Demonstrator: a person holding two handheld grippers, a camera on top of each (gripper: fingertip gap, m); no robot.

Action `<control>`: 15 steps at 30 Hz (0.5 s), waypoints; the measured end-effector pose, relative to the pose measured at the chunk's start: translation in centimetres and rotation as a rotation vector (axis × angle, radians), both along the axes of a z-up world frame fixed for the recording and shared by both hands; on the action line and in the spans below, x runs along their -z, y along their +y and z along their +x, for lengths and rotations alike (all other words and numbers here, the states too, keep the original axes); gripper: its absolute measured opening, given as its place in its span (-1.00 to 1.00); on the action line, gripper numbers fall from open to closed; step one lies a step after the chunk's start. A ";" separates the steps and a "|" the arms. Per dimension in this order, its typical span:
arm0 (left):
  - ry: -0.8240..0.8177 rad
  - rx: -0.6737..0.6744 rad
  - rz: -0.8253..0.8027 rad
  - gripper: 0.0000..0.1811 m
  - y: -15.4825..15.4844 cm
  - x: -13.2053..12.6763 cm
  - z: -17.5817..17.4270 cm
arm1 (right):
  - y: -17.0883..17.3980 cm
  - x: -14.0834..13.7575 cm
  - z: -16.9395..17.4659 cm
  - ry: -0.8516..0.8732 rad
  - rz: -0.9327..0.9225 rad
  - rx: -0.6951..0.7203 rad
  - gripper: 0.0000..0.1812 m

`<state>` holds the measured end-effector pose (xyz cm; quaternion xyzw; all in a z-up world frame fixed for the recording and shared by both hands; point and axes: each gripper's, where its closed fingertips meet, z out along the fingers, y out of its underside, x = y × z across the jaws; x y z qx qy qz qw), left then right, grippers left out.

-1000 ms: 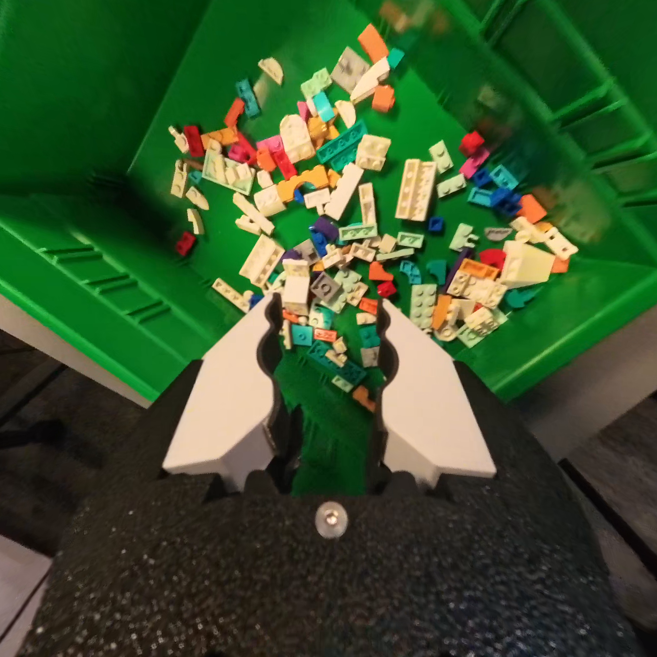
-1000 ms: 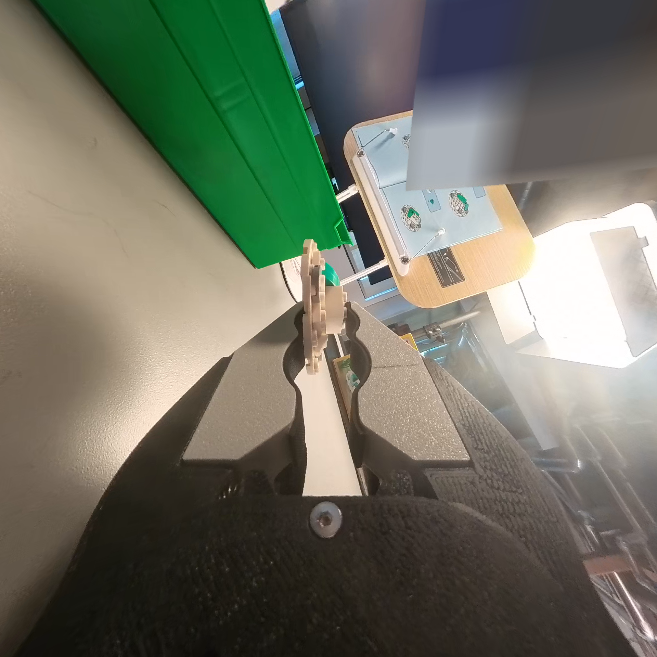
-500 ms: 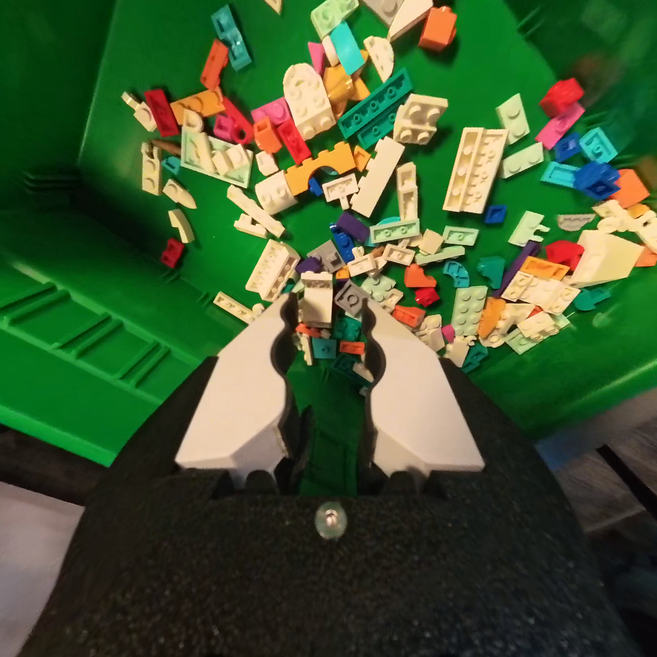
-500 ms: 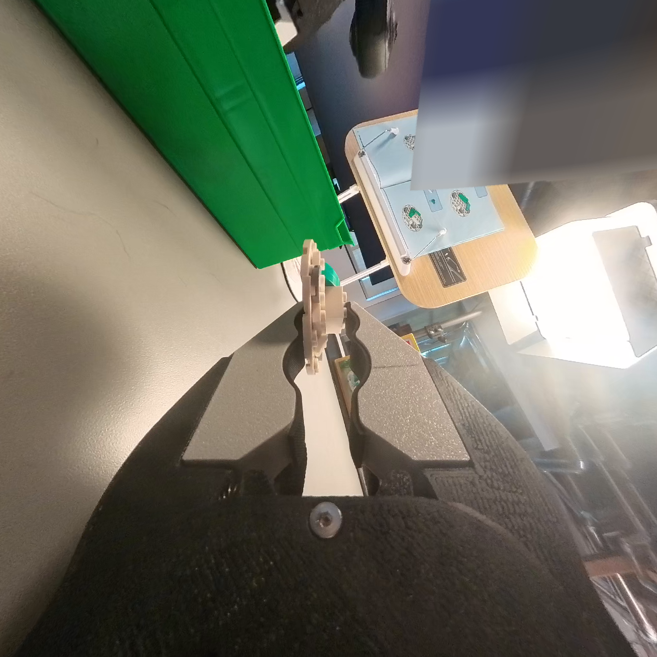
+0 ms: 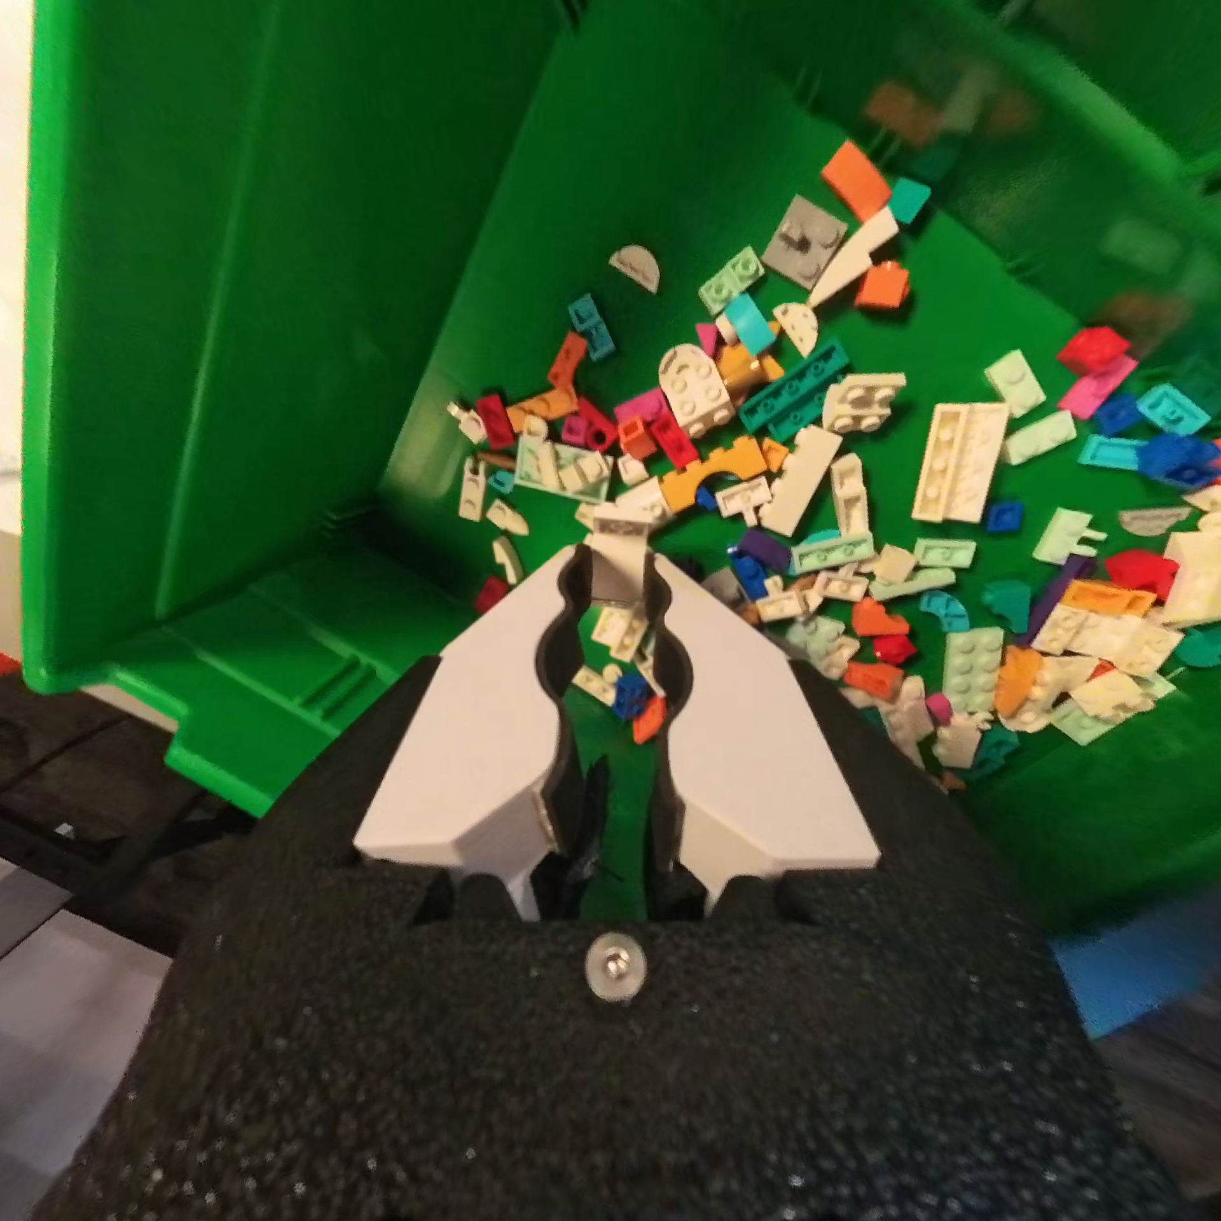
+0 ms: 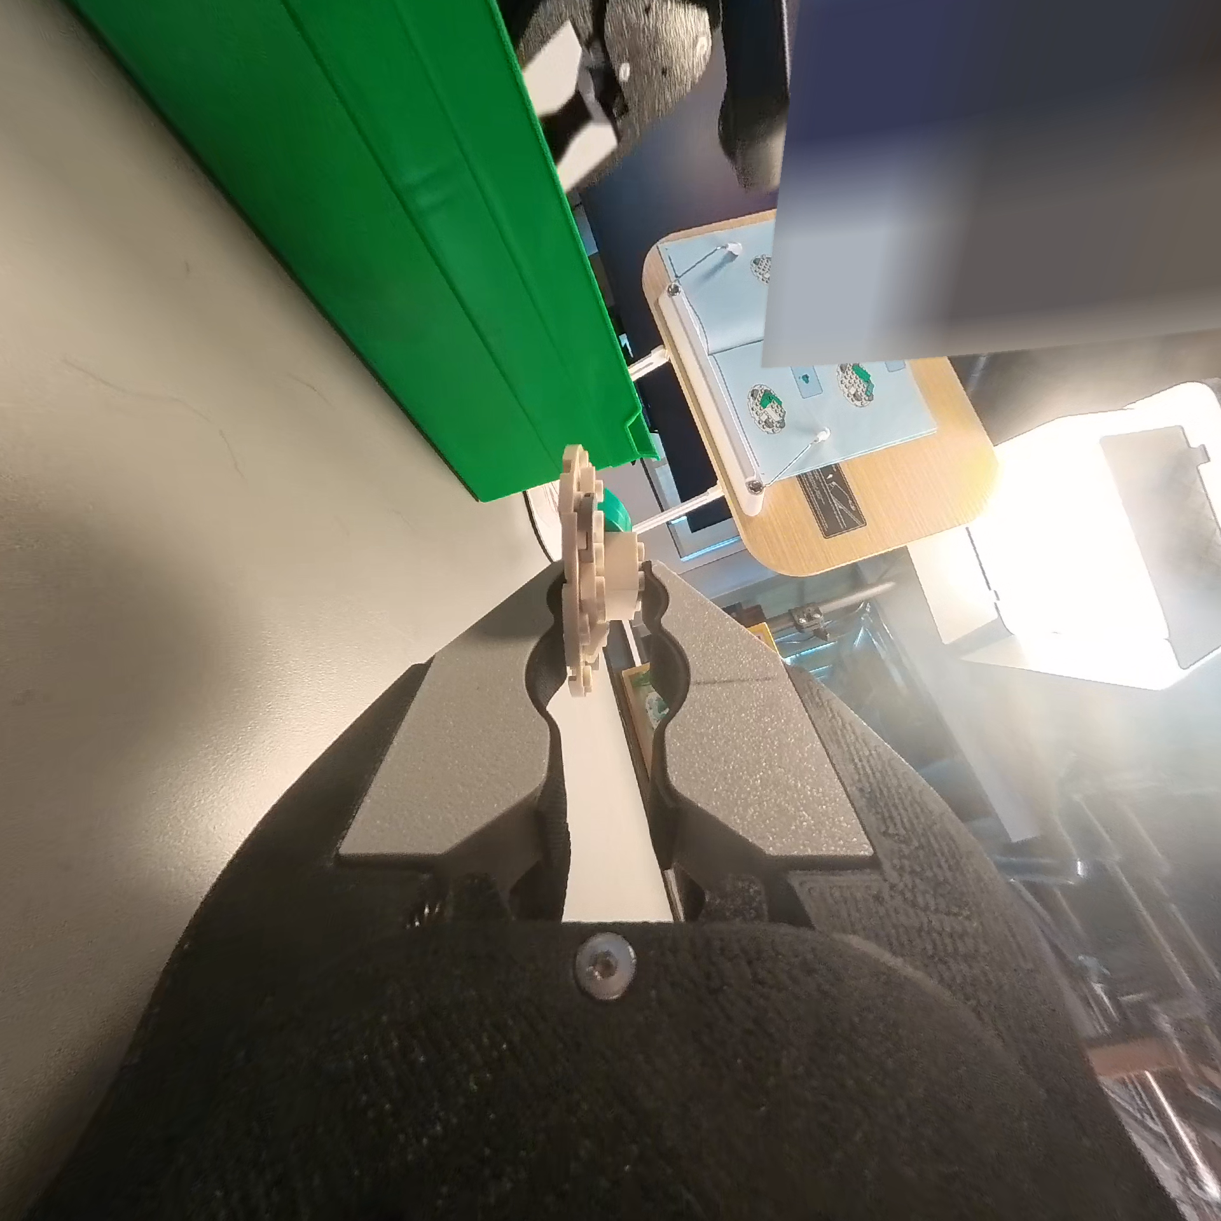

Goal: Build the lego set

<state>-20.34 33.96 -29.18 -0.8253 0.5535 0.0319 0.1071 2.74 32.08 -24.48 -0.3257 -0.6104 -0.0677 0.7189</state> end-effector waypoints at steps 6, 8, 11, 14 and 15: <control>-0.018 -0.039 0.104 -0.85 3.0 0.0 0.8 | -0.1 0.0 -0.1 -0.001 -0.006 -0.007 -0.80; -0.013 -0.057 0.101 -0.68 3.2 0.0 0.5 | -0.2 0.0 -0.2 -0.002 -0.005 -0.009 -0.80; -0.030 -0.088 -0.002 -0.49 1.6 -0.2 0.0 | -0.2 0.0 -0.1 -0.001 -0.001 -0.008 -0.80; 0.001 -0.130 -0.076 -0.50 -0.3 -0.6 -1.3 | -0.3 0.0 -0.2 -0.004 -0.007 -0.012 -0.80; 0.022 -0.132 -0.076 -0.51 -0.7 -0.5 -1.8 | -0.3 0.1 -0.2 -0.010 -0.010 -0.016 -0.80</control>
